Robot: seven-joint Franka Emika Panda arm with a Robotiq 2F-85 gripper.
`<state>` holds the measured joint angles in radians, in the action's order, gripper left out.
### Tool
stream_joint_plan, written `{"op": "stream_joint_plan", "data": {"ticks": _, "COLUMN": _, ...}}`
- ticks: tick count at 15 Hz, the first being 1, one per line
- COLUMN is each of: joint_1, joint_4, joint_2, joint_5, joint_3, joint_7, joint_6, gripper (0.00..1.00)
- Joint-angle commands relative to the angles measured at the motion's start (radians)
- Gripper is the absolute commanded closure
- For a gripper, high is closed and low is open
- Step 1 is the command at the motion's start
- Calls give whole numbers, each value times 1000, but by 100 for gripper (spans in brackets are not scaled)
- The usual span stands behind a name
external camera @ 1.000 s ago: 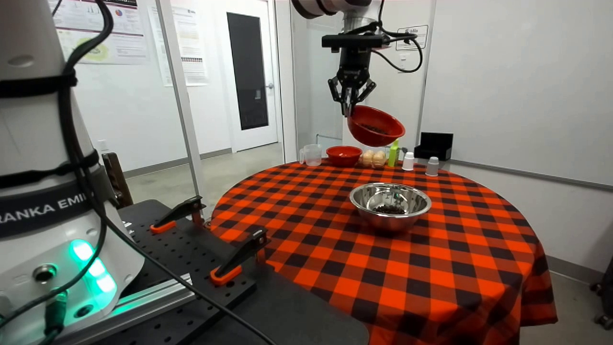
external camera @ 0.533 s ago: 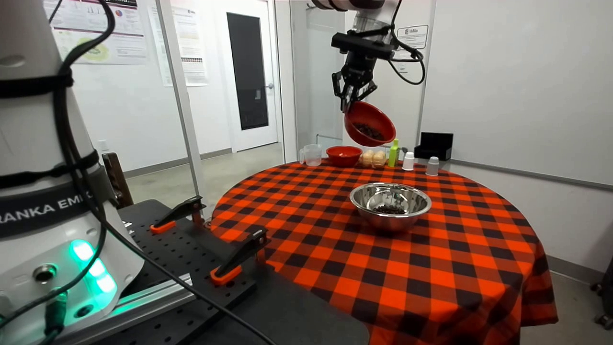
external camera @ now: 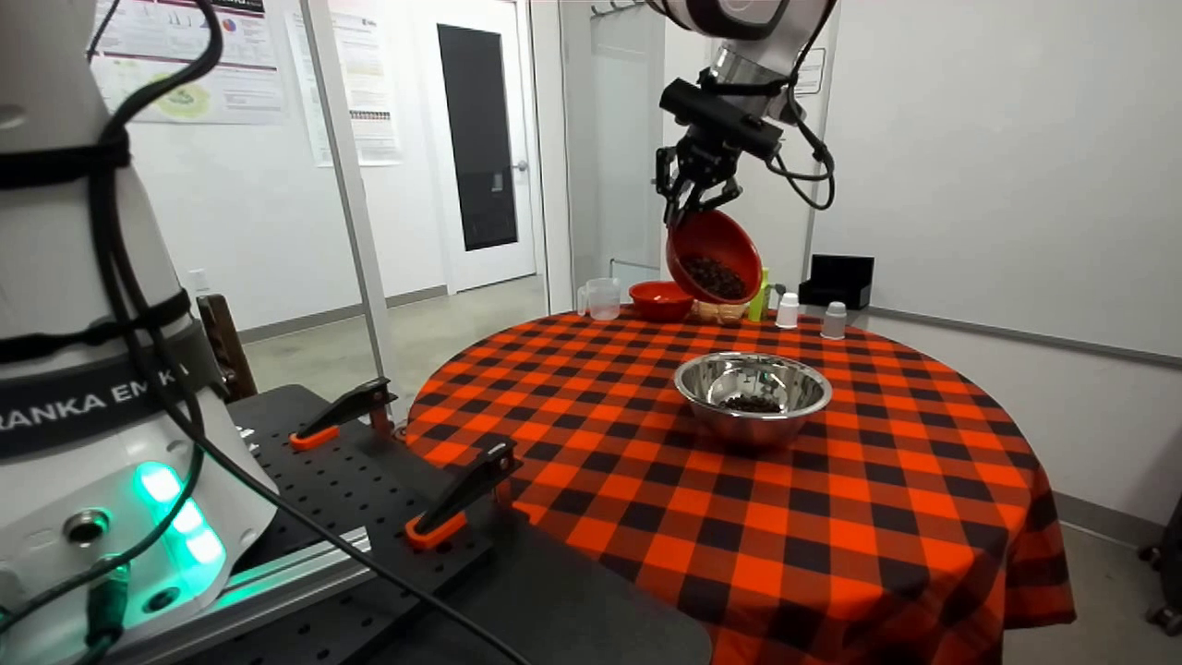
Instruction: Pour some of the things in the red bowl into the metal bowl
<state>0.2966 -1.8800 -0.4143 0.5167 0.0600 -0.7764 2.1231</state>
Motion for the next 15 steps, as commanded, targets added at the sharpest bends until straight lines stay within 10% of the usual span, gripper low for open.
{"op": "stream_joint_plan", "data": {"ticks": 1, "joint_1": 47, "joint_4": -72, "joint_2": 40, "joint_5": 106, "joint_3": -7, "joint_7": -109, "joint_6": -22, "gripper": 98}}
{"op": "stream_joint_plan", "data": {"ticks": 15, "joint_1": 65, "joint_4": -256, "joint_2": 119, "joint_5": 345, "joint_3": -116, "joint_7": -413, "joint_6": -88, "gripper": 98}}
